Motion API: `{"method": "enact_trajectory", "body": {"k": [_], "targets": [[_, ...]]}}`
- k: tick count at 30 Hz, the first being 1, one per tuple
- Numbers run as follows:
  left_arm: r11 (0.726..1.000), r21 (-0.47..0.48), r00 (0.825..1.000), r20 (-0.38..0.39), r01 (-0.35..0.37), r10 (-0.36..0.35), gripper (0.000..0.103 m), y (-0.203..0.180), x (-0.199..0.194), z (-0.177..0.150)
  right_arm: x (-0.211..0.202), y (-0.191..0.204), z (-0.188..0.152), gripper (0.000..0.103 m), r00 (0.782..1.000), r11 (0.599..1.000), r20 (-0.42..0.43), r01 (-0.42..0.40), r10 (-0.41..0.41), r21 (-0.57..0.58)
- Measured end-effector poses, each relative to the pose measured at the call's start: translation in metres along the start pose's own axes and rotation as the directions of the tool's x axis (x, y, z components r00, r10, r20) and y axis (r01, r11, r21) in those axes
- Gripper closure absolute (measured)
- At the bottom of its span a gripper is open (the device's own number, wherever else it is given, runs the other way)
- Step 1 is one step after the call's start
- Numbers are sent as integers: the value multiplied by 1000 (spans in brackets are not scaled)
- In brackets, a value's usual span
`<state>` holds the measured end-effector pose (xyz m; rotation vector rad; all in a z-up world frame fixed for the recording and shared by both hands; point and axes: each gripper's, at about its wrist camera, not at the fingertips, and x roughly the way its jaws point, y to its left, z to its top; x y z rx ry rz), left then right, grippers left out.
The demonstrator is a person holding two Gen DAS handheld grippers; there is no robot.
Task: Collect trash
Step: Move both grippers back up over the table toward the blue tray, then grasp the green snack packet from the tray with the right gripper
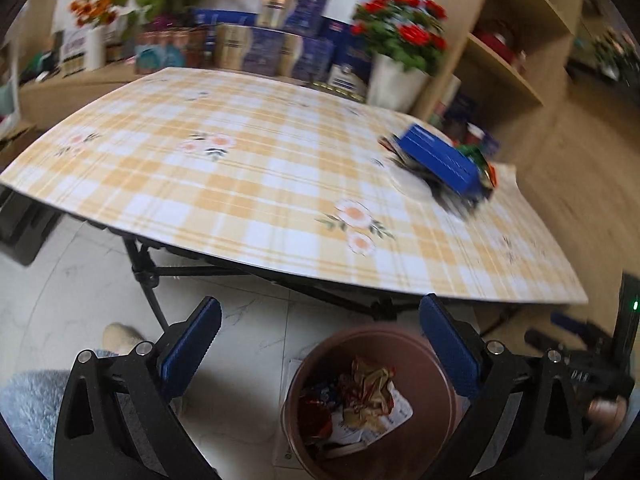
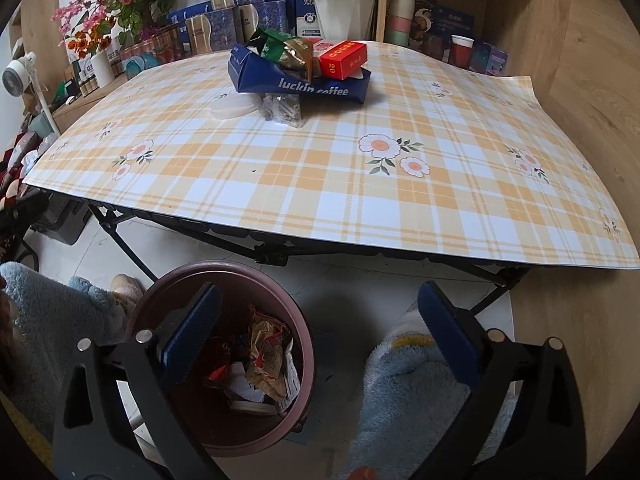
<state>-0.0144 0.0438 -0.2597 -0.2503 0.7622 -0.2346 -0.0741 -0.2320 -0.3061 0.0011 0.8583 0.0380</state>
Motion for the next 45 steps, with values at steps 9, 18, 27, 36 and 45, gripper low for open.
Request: {"method": "enact_trajectory", "body": {"k": [9,18,27,36,45], "targets": [[998,-20,997,54,-60,61,6,12,-8,16,6,1,13,6,998,1000,-51,23,-23,-16],[988,134,994,91,-77,65,6,-10,-8,37,2,-5,36,6,999,999,-37,28,-30,-42],[971,228,988,153,-70,35,6,-31,-10,69,1,-16,78,6,999,999,-5,-34,35,25],[955,277,985,160,-104,61,6,-44,-2,103,3,-26,116,6,998,999,39,47,-46,-22],[966,245,991,117,-86,59,6,-40,12,114,20,-27,164,7,995,982,88,71,-57,-173]]}}
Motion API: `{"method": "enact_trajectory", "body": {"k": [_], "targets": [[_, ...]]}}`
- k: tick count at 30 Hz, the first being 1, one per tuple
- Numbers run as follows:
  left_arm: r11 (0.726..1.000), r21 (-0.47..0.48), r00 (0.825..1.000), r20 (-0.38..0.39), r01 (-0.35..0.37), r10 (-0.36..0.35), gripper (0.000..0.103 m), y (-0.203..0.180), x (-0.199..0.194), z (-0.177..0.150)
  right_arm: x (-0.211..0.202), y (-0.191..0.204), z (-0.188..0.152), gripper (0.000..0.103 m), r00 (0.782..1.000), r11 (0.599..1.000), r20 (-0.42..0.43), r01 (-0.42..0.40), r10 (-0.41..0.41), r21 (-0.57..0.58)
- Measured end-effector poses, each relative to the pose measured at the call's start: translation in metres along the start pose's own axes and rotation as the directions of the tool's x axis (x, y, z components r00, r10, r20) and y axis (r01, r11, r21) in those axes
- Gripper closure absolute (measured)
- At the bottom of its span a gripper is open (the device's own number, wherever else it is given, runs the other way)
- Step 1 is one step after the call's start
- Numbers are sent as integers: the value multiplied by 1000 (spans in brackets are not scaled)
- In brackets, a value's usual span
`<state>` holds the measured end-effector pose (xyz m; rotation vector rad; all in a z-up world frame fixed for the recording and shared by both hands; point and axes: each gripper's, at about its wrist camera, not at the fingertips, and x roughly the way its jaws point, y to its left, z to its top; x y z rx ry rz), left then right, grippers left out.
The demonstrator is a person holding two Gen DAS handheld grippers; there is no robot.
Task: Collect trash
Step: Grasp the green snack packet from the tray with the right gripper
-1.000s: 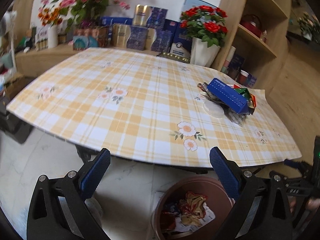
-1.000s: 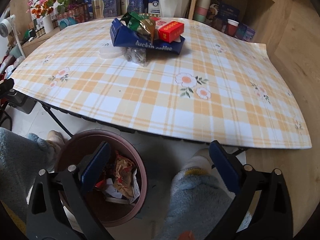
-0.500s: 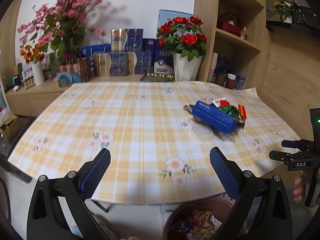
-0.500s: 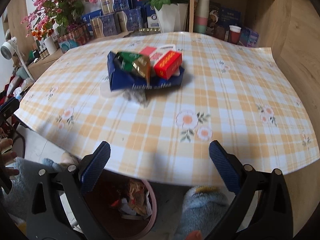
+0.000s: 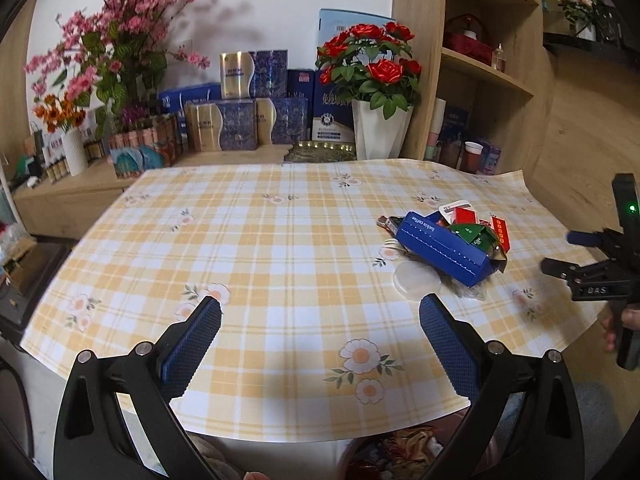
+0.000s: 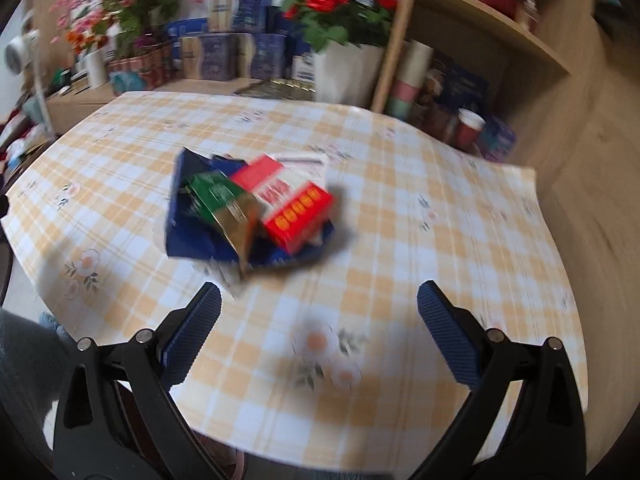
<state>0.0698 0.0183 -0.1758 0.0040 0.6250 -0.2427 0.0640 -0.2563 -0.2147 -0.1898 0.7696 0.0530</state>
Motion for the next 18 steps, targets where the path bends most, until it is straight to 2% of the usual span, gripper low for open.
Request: {"method": "enact_trajectory", "body": {"k": [1,3,7,13,16,17,18], "targets": [[1000,-6,1000,-10,-2,2,6,0,2,0,2,4,4,9,1000,1000,9,-5,5,-22],[1000,-23,999,-32,8,-9,6,2,7,-1,7,14,13,21,1000,996,20,-7,9,-89],[997,-75,999,-34,-3,0,6,8,8,-3,26,36,27,24,1000,972,21,16,-11,-236],[993,-116,998,-62,16,-23,6,18,11,-6,49,49,44,34,999,956,-19,-46,42,-288],[991,-131,996,-74,30,-40,6,20,12,-8,58,56,49,47,997,948,-42,-73,63,-309],[990,-136,996,-79,33,-44,6,21,13,-8,60,58,50,64,996,946,-49,-89,77,-312],[989,-143,995,-85,36,-48,6,21,13,-8,62,59,50,67,994,943,-61,-110,96,-314]]}}
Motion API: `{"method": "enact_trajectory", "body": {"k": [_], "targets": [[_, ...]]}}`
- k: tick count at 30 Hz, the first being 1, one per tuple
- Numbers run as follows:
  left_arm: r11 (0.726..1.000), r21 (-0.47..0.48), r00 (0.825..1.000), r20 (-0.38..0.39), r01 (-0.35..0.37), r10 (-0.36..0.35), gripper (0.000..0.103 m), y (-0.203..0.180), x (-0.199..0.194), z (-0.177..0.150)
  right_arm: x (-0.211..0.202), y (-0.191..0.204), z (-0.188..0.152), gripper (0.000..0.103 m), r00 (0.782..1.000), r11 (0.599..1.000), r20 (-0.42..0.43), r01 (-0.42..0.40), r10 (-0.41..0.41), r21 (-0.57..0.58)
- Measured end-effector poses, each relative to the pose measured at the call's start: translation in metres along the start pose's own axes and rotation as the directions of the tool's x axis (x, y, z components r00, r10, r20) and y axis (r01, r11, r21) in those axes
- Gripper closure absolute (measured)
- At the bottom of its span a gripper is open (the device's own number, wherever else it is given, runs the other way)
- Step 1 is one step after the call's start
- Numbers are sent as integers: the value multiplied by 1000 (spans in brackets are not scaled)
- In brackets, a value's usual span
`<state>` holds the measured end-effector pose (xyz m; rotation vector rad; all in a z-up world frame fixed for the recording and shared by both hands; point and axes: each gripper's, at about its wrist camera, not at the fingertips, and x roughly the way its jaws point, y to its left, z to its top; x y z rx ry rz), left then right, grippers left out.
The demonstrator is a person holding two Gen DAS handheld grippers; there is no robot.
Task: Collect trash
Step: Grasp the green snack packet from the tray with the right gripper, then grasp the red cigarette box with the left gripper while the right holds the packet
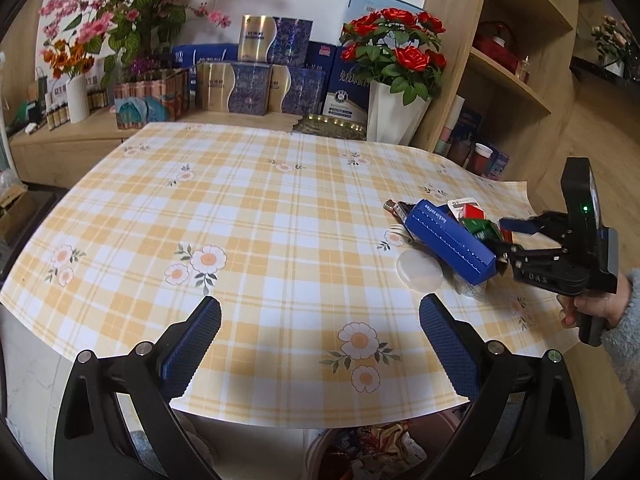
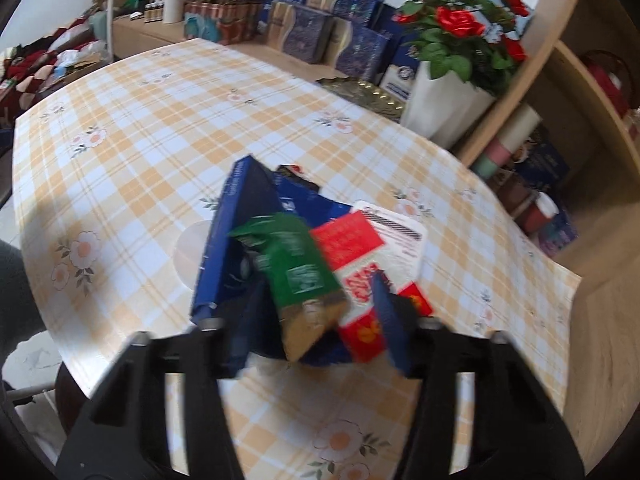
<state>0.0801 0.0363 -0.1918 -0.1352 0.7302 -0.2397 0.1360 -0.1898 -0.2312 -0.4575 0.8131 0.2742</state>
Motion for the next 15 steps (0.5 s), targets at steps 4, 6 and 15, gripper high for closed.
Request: {"method": "enact_trajectory", "body": {"k": [4,6,15], "targets": [[999,-41,999,-31,37,-38,6,2,3,1,-15,-2,0,69,997,998,63,-40,37,54],[993,-79,995,-52,83,-88,11,2,6,3,-27,-8,-2,69,993,993,111,-48,36,109],[977,-73,973,-97,203,-209,25,-34,23,24,-64,-57,-41,69,983,916,166,1,-74,402]]}}
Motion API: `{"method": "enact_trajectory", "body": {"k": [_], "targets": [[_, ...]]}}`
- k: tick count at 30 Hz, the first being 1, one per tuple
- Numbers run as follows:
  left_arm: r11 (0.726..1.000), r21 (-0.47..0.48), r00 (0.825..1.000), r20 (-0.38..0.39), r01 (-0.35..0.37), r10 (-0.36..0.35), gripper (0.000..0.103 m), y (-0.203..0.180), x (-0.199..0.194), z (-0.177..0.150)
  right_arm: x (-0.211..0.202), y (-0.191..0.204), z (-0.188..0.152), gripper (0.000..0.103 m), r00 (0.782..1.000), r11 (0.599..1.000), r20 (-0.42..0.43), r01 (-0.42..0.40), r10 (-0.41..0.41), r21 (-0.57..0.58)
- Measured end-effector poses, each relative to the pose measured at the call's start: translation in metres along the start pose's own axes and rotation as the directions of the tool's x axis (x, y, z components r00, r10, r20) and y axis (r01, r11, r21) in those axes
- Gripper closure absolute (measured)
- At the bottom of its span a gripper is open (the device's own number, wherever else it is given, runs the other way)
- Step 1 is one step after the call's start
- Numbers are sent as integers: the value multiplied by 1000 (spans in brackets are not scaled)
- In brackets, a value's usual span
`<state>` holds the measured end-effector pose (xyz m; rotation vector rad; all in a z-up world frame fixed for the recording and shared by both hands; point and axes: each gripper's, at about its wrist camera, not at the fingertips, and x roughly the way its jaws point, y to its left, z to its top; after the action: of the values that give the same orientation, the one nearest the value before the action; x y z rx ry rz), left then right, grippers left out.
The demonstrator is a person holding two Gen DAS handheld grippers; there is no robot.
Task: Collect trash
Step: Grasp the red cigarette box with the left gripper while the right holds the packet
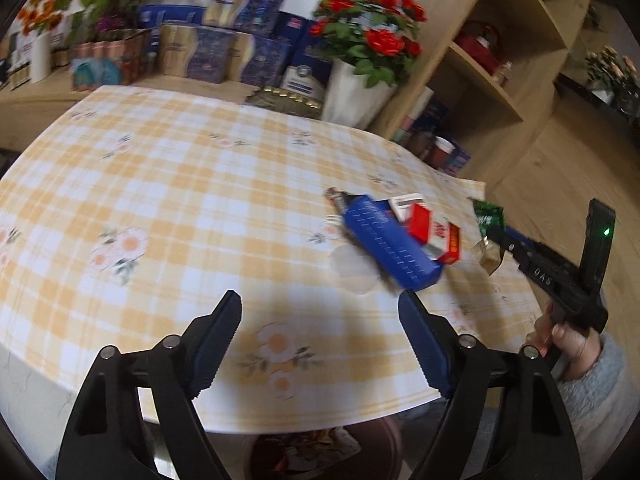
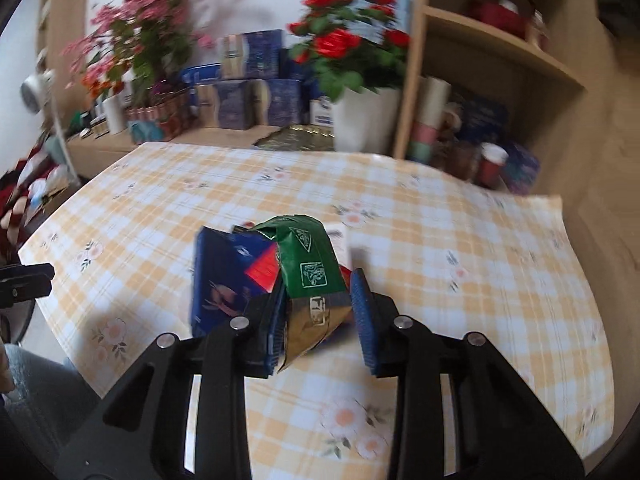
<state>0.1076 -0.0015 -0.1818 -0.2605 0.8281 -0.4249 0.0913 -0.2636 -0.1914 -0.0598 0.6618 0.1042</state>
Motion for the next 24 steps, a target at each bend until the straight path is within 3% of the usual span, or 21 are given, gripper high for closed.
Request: {"method": "enact_trajectory", "body": {"k": [3,5,6,11,18,24], "targets": [[997,75,999,-41,33,-29,25,-27,19,13,-5,-16,-10,69,1000,999,-11,22,-21,25],[988,142,997,-65,56,-47,16,-50,36,23,-9,-28,-17,69,999,998,-16,29,-28,55],[983,172,996,-69,62,-51,5,-62,45,28,-12,-33,-20,69,1000,997,-16,28,-27,74],[962,256,987,-151,97,-59,6,-113,103,51,-21,-58,-35,69,1000,989,-8,29,-28,144],[939,338,967,-253,58,31,6,-161,181,69,-29,-85,-52,69,999,976,-6,39,-39,215],[935,354,941,-307,-26,142,6,-166,227,68,-31,-103,-63,69,999,965,-3,39,-39,261]]}}
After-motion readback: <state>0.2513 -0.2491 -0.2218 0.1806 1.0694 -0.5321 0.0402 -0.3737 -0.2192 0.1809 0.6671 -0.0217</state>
